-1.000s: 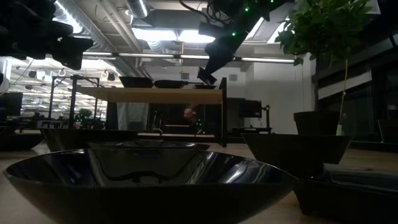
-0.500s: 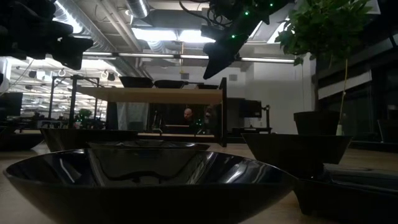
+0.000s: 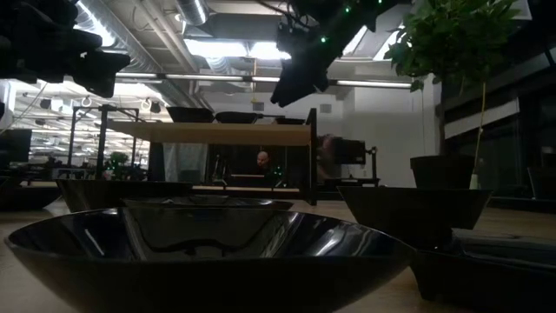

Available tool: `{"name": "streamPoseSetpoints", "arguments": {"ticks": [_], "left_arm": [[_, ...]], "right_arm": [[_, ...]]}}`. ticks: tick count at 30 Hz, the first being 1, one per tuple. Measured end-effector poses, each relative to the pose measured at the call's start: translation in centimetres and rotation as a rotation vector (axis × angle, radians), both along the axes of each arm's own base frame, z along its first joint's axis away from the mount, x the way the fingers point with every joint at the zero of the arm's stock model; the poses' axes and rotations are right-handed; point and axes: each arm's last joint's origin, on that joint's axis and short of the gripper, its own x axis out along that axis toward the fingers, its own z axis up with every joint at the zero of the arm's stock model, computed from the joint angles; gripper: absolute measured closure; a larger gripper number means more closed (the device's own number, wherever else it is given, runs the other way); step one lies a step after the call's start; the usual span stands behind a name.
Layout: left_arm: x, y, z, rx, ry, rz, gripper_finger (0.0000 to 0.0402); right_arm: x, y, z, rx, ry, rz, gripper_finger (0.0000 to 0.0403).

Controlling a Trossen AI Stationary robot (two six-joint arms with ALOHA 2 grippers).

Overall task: Pick & Place Mini shaped plates
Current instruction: Stack the distorted square plate on top of the distorted square plate on the shelf

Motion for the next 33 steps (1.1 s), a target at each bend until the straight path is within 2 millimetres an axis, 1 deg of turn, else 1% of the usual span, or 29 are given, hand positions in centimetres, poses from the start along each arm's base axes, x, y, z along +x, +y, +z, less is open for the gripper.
{"name": "streamPoseSetpoints", "arguments": {"ticks": [9,12,16,20,23,27,33], "left_arm": [[0.0,0.0,0.0,0.0,0.0,0.0,0.0194],[0.0,0.0,0.0,0.0,0.0,0.001,0.0194],[0.0,0.0,0.0,0.0,0.001,0.0,0.0194],[0.0,0.0,0.0,0.001,0.001,0.0,0.0194],[0.0,0.0,0.0,0.0,0.001,0.0,0.0194],[0.0,0.0,0.0,0.0,0.001,0.0,0.0194],[0.0,0.0,0.0,0.0,0.001,0.001,0.0194]], "right_arm": [[1.2,4.3,0.3,0.033,-0.062,0.065,0.0191],[1.3,5.1,0.3,0.059,-0.072,0.065,0.0194],[1.3,5.6,0.3,0.08,-0.08,0.057,0.0195],[1.2,6.2,0.1,0.197,-0.093,-0.027,0.0195],[0.8,7.3,-0.5,0.307,-0.04,-0.067,0.0195],[0.0,9.7,-1.2,0.378,0.071,-0.069,0.0195],[-1.1,14.3,-1.8,0.378,0.19,-0.002,0.0195]]}}
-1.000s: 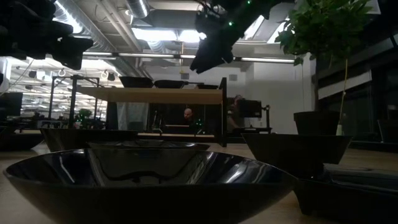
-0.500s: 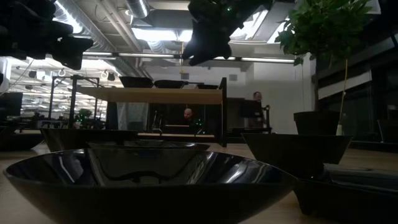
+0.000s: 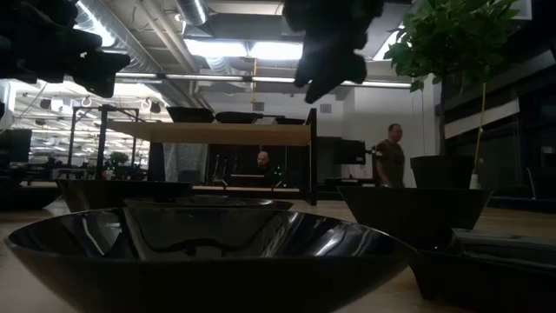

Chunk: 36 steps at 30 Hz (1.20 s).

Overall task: Pick & Place Mini shaped plates
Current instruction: Stack the distorted square plate on top of the distorted square plate on the shelf

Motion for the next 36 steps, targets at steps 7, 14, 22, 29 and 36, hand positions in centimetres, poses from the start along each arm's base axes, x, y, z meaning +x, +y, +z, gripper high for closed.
{"name": "streamPoseSetpoints", "arguments": {"ticks": [7,14,22,29,36], "left_arm": [[0.0,0.0,0.0,0.0,0.0,0.0,0.0194],[0.0,0.0,0.0,0.0,0.0,-0.001,0.0194],[0.0,0.0,0.0,0.0,0.0,0.0,0.0194],[0.0,0.0,0.0,0.0,0.0,0.0,0.0194],[0.0,0.0,0.0,0.0,-0.001,0.001,0.0194]], "right_arm": [[-1.9,6.0,-0.3,-0.14,0.056,0.193,0.0196],[-6.2,11.7,-3.8,-0.213,0.216,0.514,0.0196],[-11.4,17.1,-7.7,-0.043,0.18,0.521,0.0196],[-15.6,19.6,-6.4,0.035,-0.099,0.418,0.0196],[-20.4,17.1,-2.7,-0.222,-0.47,0.22,0.0196]]}}
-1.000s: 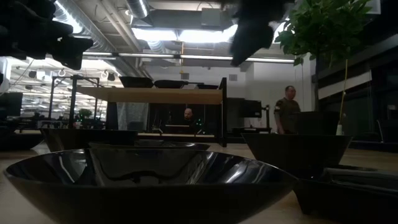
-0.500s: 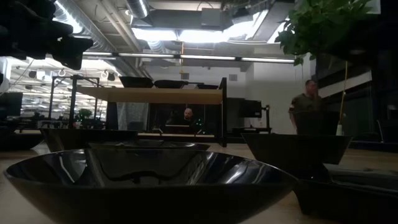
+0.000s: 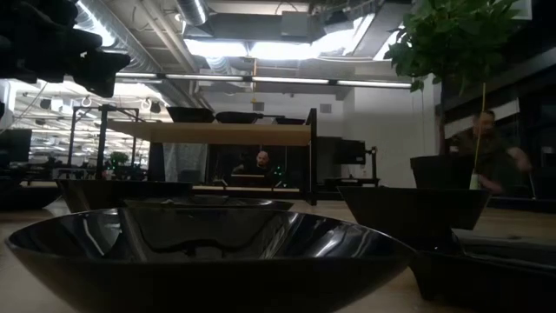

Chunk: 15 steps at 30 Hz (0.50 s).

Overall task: Pick & Place Mini shaped plates
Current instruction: Stack the distorted square plate on top of the distorted square plate on the shelf

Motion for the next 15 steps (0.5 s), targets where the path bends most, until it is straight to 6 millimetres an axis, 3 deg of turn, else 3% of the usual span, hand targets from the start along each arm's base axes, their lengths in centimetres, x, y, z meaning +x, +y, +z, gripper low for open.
{"name": "streamPoseSetpoints", "arguments": {"ticks": [8,15], "left_arm": [[0.0,0.0,0.0,0.0,-0.001,0.0,0.0194],[0.0,0.0,0.0,0.0,-0.001,0.0,0.0194]], "right_arm": [[-0.5,-7.0,-0.3,-0.132,-0.027,-0.093,0.0195],[-0.2,-12.8,1.0,-0.092,-0.069,0.018,0.0196]]}}
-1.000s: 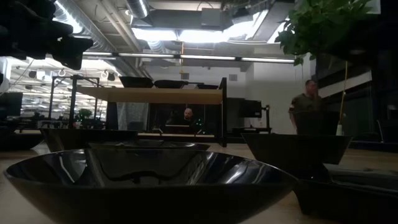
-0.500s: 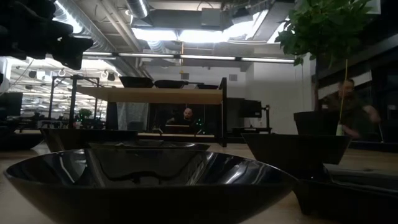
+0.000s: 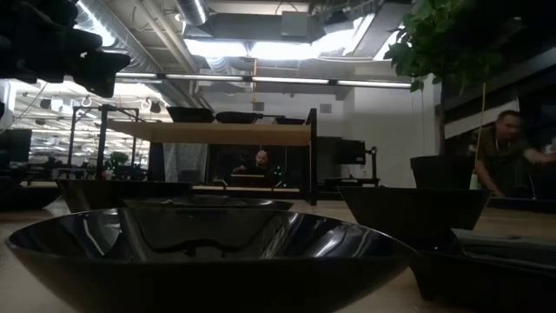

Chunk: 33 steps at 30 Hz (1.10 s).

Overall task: Pick & Place Mini shaped plates
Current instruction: Stack the distorted square plate on top of the distorted square plate on the shelf

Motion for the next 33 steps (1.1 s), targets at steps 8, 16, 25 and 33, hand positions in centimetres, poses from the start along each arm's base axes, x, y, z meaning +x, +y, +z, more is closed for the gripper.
{"name": "streamPoseSetpoints", "arguments": {"ticks": [8,16,25,33], "left_arm": [[0.0,0.0,0.0,0.0,0.001,0.0,0.0194],[0.0,0.0,0.0,0.0,0.001,0.0,0.0194],[0.0,0.0,0.0,0.0,0.001,0.0,0.0194],[0.0,0.0,0.0,0.0,0.001,0.0,0.0194]], "right_arm": [[1.3,-4.5,0.1,0.098,-0.057,-0.163,0.0195],[2.7,-5.7,0.2,0.119,-0.107,-0.223,0.0195],[4.0,-6.2,0.6,0.058,-0.183,-0.224,0.0195],[5.3,-6.0,0.8,0.097,-0.265,-0.231,0.0195]]}}
